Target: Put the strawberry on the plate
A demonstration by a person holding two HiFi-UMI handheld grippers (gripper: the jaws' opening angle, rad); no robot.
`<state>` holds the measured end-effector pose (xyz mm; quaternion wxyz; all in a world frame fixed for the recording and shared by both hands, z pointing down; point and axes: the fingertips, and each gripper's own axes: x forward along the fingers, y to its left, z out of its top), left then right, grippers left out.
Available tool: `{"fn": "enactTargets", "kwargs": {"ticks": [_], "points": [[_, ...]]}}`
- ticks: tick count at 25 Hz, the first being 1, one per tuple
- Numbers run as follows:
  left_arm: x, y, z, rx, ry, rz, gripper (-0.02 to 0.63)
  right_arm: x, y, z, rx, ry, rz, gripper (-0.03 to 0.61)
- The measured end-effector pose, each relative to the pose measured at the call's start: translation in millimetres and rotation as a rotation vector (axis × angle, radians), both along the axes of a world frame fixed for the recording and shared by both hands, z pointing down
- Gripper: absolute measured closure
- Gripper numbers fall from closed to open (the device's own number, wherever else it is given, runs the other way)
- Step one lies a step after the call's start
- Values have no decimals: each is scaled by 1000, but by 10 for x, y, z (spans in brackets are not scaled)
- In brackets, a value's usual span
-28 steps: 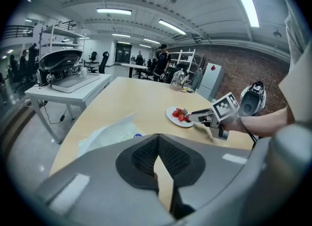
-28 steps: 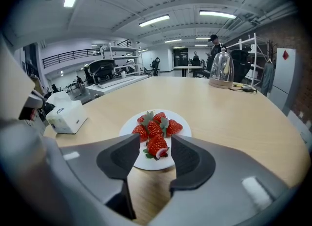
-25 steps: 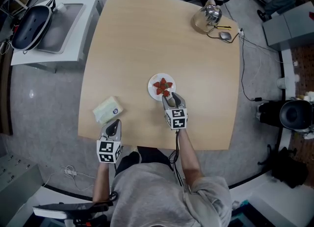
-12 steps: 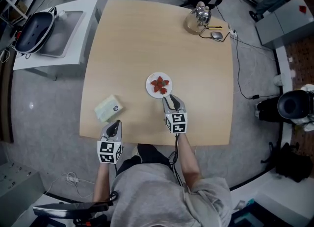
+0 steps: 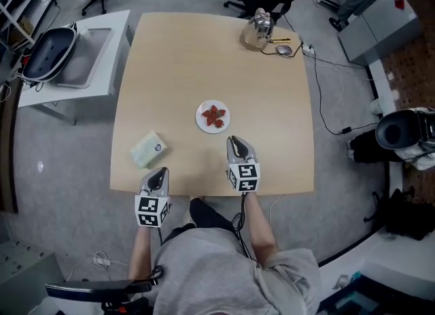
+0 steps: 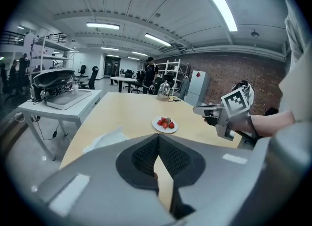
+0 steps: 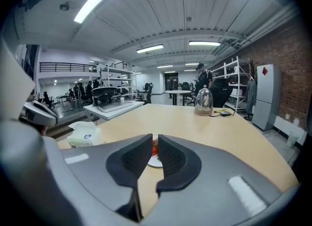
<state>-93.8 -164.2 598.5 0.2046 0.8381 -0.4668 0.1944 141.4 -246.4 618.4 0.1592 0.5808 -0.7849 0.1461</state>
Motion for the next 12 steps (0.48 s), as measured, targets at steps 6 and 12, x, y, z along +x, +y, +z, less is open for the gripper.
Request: {"fn": "enactTargets", "kwargs": {"ticks": [6, 12], "points": [[52, 163, -137, 38, 12, 34, 594, 86, 393, -228, 40, -17, 53, 561], [57, 361, -240, 74, 20, 60, 594, 113, 782, -359, 72, -18, 92, 571]]}}
